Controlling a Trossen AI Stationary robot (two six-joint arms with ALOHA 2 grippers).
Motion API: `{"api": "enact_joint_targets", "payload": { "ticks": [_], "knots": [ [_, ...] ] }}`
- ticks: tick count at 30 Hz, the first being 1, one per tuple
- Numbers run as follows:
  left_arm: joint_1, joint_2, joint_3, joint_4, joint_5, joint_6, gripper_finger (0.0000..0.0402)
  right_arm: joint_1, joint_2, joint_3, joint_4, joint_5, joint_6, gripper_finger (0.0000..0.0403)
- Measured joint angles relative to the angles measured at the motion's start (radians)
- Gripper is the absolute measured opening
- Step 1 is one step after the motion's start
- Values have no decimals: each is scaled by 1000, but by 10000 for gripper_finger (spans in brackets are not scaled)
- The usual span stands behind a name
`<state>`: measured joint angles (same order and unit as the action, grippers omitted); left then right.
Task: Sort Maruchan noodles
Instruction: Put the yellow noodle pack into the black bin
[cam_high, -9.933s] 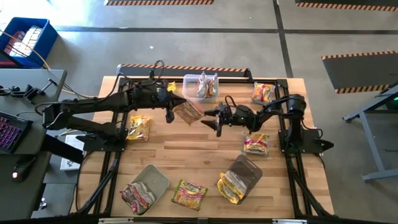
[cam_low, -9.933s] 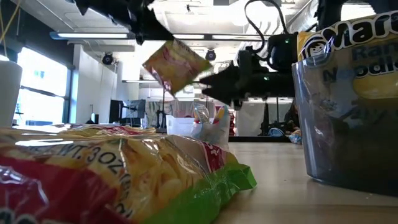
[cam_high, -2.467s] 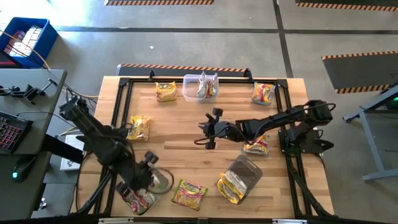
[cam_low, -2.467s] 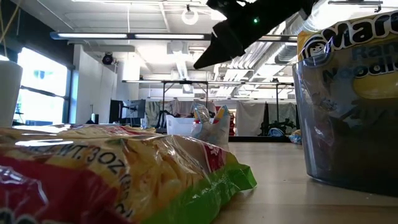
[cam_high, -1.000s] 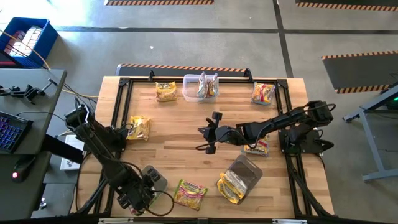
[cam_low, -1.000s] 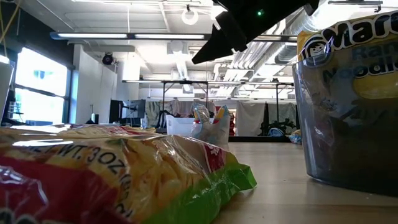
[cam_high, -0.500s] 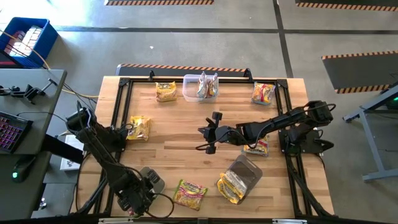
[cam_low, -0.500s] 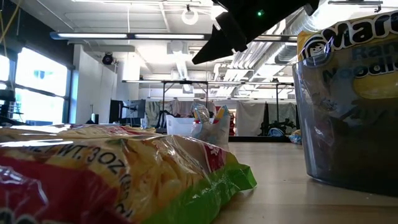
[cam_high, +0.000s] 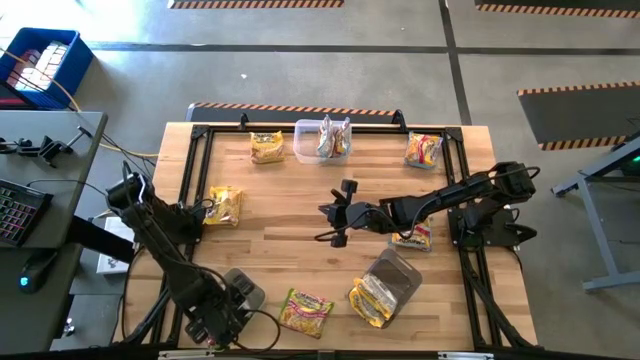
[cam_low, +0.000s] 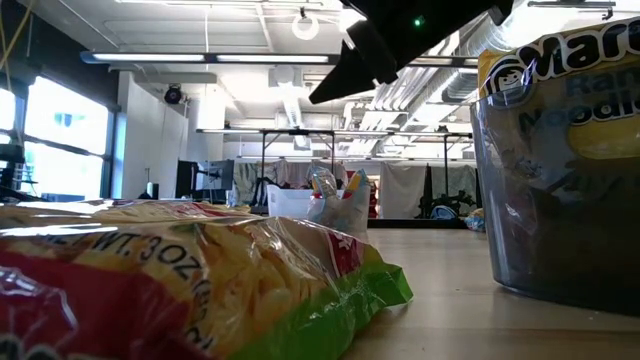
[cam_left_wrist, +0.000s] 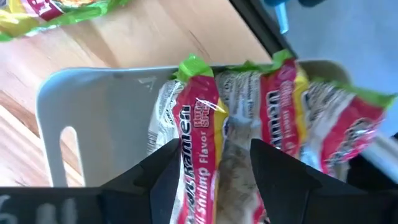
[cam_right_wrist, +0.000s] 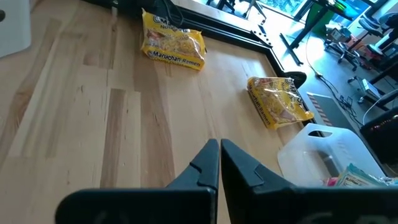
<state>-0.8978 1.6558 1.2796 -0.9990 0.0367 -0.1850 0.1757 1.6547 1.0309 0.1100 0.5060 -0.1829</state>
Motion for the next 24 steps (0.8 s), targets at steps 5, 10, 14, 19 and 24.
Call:
{"api": "enact_joint_targets", "payload": {
  "ticks": [5,10,14,19,24],
  "knots": [
    [0,0,41,-10,28,-115,166,0,0,0,-10,0,0,0],
    [0,0,103,-84,32,-198,135,0,0,0,-17,0,0,0],
    [1,-15,142,-110,-15,-249,104,0,0,0,-20,-1,0,0],
    [10,-92,111,-48,-102,-260,50,4,0,0,-20,-10,-9,0],
    [64,-233,-69,217,-156,-202,4,3,0,-139,319,-101,-9,0]
  ]
}}
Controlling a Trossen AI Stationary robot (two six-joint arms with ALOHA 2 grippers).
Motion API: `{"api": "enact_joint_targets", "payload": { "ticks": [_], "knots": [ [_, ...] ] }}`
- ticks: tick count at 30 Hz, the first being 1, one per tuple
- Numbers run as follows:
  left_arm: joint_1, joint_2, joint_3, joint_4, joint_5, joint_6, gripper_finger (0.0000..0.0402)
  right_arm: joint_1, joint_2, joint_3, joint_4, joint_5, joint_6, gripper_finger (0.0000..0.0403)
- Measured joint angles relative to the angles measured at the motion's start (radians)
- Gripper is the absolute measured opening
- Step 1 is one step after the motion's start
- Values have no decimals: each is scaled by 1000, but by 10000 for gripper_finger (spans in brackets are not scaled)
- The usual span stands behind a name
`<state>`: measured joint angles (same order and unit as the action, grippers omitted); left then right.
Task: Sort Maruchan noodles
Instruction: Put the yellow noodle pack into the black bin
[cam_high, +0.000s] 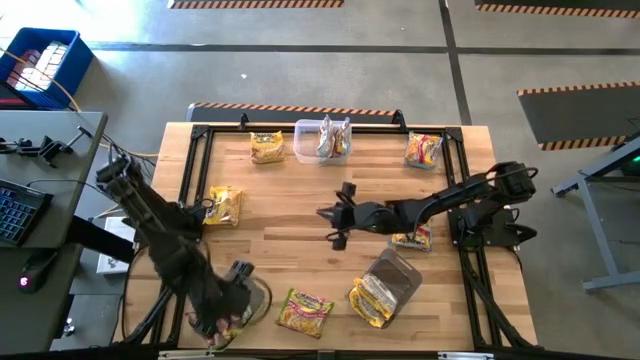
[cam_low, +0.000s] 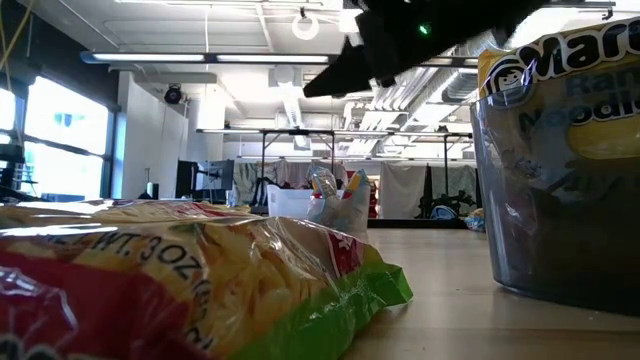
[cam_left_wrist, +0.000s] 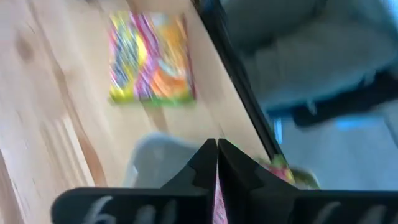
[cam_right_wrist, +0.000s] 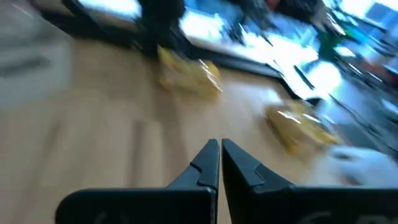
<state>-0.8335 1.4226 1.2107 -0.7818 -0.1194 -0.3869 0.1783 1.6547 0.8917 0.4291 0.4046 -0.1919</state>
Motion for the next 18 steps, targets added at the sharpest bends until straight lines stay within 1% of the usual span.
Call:
{"api": "enact_joint_targets", "payload": {
  "ticks": [2,3,5,7,9,12,15,18],
  "knots": [
    [35,-64,-94,119,-10,34,6,0,3,-115,228,-76,8,0],
    [54,-94,-140,174,-12,54,7,1,4,-172,340,-86,12,0],
    [98,-156,-228,283,-12,89,4,1,3,-271,521,-85,19,0],
    [149,-215,-306,374,-11,113,1,0,-3,-351,660,-72,30,0],
    [208,-269,-363,420,-11,107,1,-7,-13,-405,765,-68,35,0],
    [310,-335,-402,398,-18,50,1,-21,-34,-449,816,-73,35,0],
    [417,-391,-412,313,-28,-11,3,-38,-64,-455,771,-73,35,0],
    [534,-427,-412,186,-52,-130,12,-58,-80,-455,725,-85,30,0]
  ]
}}
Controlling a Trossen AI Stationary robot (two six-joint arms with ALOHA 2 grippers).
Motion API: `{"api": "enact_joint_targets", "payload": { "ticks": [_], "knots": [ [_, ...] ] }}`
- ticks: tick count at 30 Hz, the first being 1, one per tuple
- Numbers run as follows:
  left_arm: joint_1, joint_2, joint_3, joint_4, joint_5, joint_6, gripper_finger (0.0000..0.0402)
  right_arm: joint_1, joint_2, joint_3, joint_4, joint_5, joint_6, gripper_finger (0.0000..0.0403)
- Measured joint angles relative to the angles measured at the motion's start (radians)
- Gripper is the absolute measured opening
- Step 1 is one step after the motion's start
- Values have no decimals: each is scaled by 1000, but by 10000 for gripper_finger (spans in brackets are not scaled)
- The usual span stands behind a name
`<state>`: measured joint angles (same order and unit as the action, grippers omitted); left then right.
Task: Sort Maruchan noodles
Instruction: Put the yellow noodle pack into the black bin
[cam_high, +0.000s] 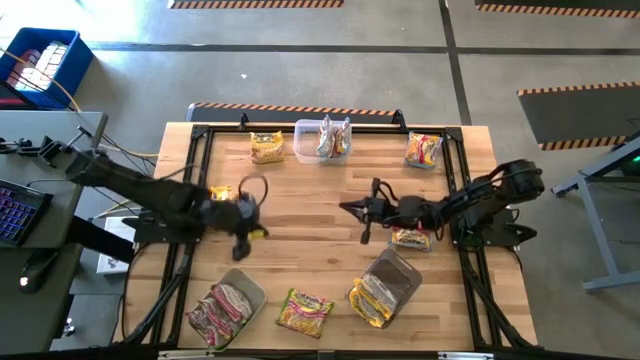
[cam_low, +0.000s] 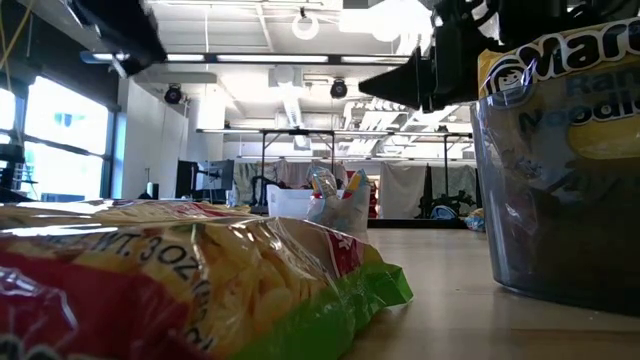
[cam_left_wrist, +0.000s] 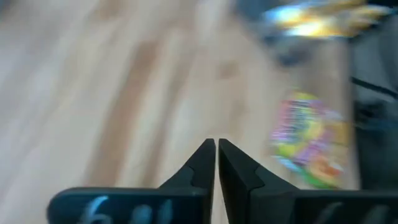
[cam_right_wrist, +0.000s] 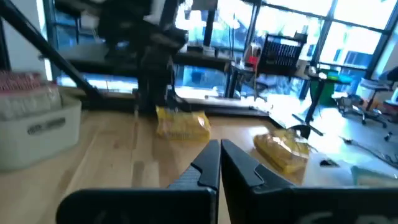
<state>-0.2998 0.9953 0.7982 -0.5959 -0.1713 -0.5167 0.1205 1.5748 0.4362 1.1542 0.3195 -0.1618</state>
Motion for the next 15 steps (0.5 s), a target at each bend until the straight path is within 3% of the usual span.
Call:
{"api": "enact_joint_targets", "payload": {
  "ticks": [6,10,15],
  "knots": [
    [215,12,-1,-254,-23,-38,47,-51,-7,0,-78,-33,-3,0],
    [388,56,-1,-271,-71,17,70,-89,-7,0,-131,-69,1,0],
    [625,142,0,-208,-8,132,89,-115,-7,0,-182,-95,5,0]
  ]
}}
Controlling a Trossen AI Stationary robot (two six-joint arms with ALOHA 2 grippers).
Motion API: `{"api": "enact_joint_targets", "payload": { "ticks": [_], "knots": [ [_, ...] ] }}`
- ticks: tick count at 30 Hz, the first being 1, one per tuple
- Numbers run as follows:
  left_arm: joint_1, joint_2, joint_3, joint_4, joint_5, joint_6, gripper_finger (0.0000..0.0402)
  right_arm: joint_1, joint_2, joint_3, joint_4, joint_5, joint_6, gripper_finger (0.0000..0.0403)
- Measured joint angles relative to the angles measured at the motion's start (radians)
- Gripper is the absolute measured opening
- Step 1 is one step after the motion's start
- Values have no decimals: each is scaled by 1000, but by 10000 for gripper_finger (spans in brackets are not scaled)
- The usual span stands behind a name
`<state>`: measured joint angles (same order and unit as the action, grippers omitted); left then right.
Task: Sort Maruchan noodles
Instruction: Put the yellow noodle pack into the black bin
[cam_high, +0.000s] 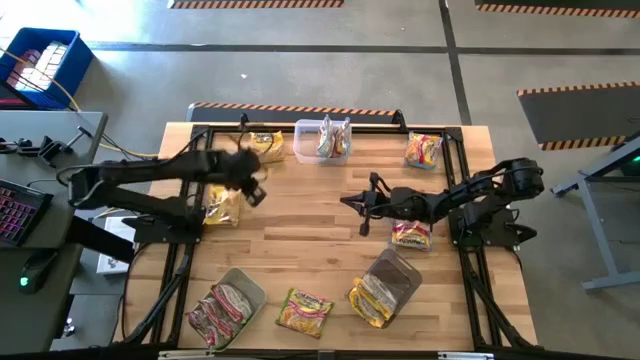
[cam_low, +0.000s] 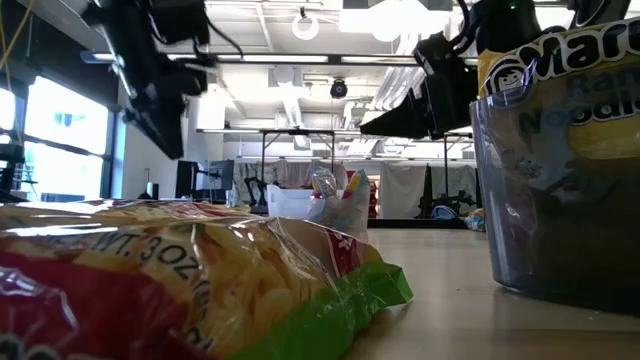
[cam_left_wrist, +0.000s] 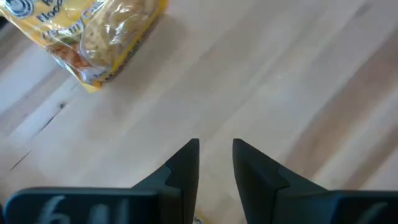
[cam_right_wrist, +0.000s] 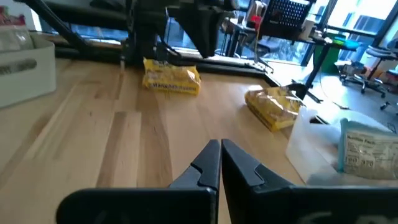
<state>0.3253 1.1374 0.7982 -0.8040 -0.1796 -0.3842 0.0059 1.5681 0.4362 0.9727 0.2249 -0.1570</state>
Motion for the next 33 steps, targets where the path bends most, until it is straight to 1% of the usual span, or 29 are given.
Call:
{"api": "enact_joint_targets", "payload": {
  "ticks": [3,5,8,11,15,19,23,25,27,29,31,33],
  "knots": [
    [99,51,0,-6,94,59,103,0,0,0,-27,0,0,0],
    [131,81,0,-23,142,96,113,6,0,0,-48,0,10,0],
    [152,110,0,-76,148,140,131,8,0,0,-69,-1,25,0],
    [161,144,0,-174,145,152,146,8,0,0,-83,-3,50,0],
    [161,186,0,-241,145,152,151,8,0,0,-101,-15,74,0],
    [150,228,-8,-238,160,153,129,8,0,0,-101,-20,72,0],
    [146,270,-63,-183,288,160,94,8,0,0,-100,-20,71,0],
    [132,277,-92,-95,324,170,75,8,0,0,-99,-20,66,0],
    [104,281,-110,-31,327,184,52,8,0,0,-91,-20,56,0],
    [69,275,-111,55,353,217,27,8,0,0,-90,-20,47,0],
    [26,264,-107,134,416,246,8,8,0,0,-80,-20,46,0],
    [-27,269,-98,198,479,247,5,6,0,0,-77,-20,44,0]
  ]
}}
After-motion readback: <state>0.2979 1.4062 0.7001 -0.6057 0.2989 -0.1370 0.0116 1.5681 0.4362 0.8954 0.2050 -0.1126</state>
